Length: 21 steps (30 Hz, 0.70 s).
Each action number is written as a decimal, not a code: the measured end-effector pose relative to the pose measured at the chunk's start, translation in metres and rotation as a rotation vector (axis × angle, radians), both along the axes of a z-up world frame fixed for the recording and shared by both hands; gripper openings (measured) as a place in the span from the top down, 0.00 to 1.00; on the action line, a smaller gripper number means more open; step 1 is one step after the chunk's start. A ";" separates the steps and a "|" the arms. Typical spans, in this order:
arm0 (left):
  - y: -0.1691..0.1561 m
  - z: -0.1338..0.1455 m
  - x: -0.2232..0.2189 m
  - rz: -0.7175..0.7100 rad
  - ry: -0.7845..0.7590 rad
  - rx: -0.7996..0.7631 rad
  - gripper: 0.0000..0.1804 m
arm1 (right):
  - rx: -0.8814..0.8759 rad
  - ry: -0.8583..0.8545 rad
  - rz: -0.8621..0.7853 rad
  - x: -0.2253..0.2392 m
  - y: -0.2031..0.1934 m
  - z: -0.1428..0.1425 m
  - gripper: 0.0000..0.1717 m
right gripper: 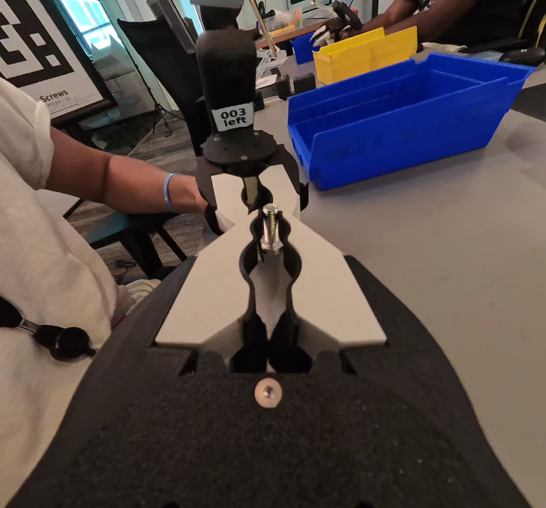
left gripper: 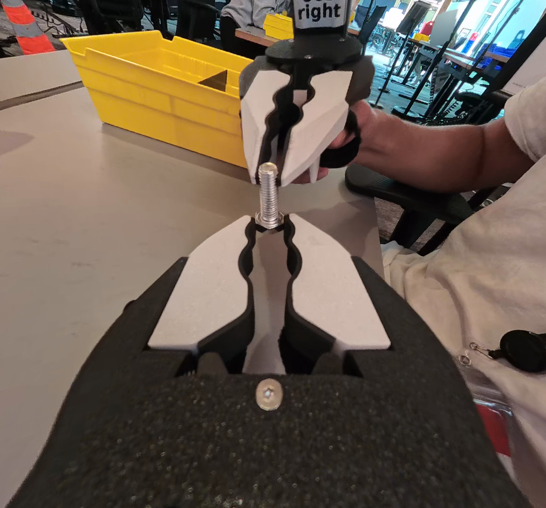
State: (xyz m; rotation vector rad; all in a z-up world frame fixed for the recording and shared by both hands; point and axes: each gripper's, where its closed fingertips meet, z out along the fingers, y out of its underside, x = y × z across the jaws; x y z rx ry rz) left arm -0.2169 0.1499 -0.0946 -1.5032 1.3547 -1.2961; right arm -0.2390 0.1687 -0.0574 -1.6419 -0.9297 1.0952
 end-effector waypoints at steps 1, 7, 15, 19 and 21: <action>0.000 0.000 0.000 0.001 -0.001 0.003 0.90 | -0.010 0.001 0.000 0.001 0.000 0.000 0.95; 0.004 0.009 -0.002 0.018 -0.059 -0.004 0.89 | -0.053 0.031 -0.024 0.012 0.004 0.008 0.95; 0.014 0.014 -0.007 0.066 -0.066 -0.027 0.78 | 0.250 -0.449 -0.555 0.225 0.105 0.067 0.95; 0.004 0.014 -0.002 0.039 -0.064 -0.021 0.80 | -0.069 -0.791 -0.652 0.349 0.152 -0.020 0.95; 0.002 0.012 -0.001 0.034 -0.055 -0.017 0.80 | -0.271 -0.829 -0.678 0.377 0.158 -0.059 0.95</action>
